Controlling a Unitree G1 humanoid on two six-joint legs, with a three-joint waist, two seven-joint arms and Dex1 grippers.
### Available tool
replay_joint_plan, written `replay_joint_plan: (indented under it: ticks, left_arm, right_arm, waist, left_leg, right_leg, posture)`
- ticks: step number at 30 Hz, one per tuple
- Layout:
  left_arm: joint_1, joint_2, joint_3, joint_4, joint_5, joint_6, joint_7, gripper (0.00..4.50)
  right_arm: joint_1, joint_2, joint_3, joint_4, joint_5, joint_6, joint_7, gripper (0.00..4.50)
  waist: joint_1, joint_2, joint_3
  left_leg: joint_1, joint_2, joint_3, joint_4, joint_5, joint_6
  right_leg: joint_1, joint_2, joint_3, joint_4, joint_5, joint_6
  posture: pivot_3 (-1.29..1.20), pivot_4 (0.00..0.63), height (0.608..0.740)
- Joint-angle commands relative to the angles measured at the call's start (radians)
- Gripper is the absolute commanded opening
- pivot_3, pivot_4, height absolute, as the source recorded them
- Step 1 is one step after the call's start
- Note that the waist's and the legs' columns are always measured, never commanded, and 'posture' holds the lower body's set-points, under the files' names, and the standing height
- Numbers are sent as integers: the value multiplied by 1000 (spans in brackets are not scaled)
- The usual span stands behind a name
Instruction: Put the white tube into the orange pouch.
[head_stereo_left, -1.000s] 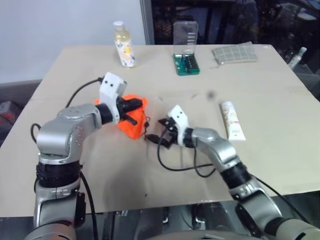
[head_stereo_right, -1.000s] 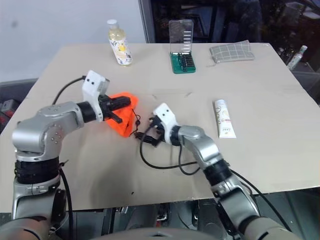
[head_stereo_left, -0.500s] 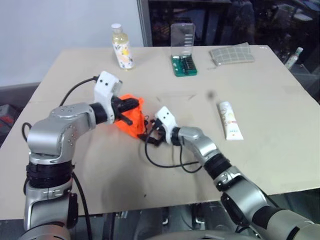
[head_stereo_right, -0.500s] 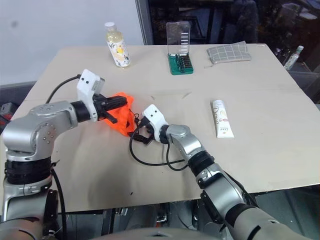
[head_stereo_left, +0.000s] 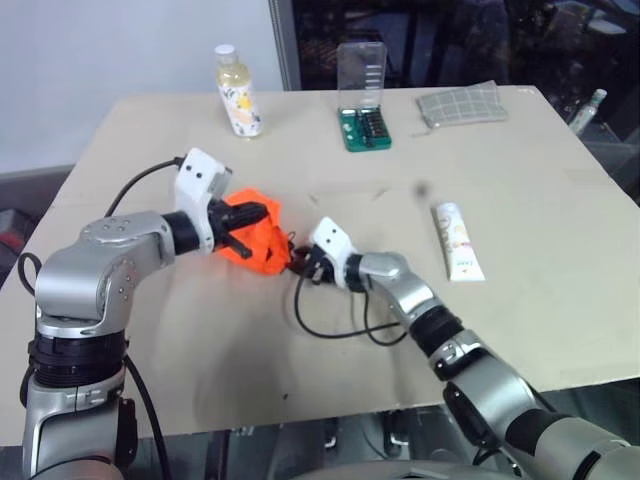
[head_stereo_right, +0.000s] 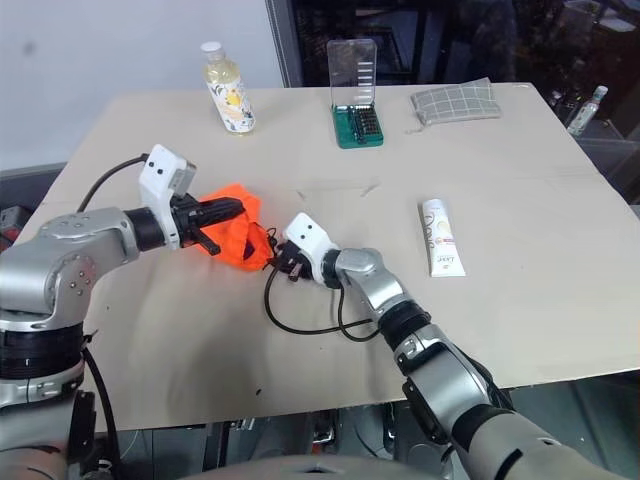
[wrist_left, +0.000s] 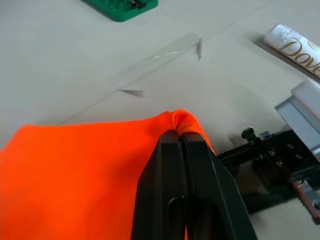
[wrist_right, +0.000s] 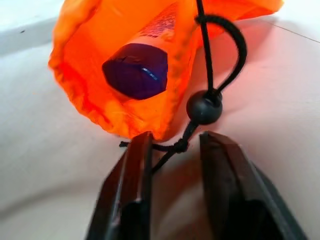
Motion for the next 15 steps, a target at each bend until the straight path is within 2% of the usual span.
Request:
replay_joint_plan:
  ticks: [1, 5, 8, 9, 15]
  left_arm:
    - [-3, 20, 19, -9, -11, -30, -12, 0]
    - [5, 30, 20, -1, -8, -44, -20, 0]
    - [10, 40, 20, 11, 0, -59, -26, 0]
    - [10, 42, 20, 15, 0, -64, -28, 0]
    - [21, 53, 19, 20, 2, -83, -36, 0]
  right_arm:
    - [-2, -2, 8, -10, -24, -39, 15, 1418]
    - [-11, 11, -9, 12, -28, -44, 11, 1418]
    - [-10, 12, -10, 12, -34, -45, 6, 547]
    - [-8, 11, -8, 11, -37, -47, 8, 79]
    - [-13, 8, -10, 23, -71, -66, -28, 27]
  waist:
    - [0, 0, 0]
    - [-1, 0, 0]
    - [-5, 0, 0]
    - [-6, 0, 0]
    - [-8, 0, 0]
  left_leg:
    - [0, 0, 0, 0, 0, 0]
    - [0, 0, 0, 0, 0, 0]
    - [0, 0, 0, 0, 0, 0]
    - [0, 0, 0, 0, 0, 0]
    - [0, 0, 0, 0, 0, 0]
  right_leg:
    - [0, 0, 0, 0, -1, 1]
    - [0, 0, 0, 0, -1, 1]
    - [0, 0, 0, 0, -1, 1]
    - [0, 0, 0, 0, -1, 1]
    - [0, 0, 0, 0, -1, 1]
  posture:
    - [0, 150, 740]
    - [0, 150, 740]
    - [0, 150, 740]
    - [0, 150, 740]
    - [0, 150, 740]
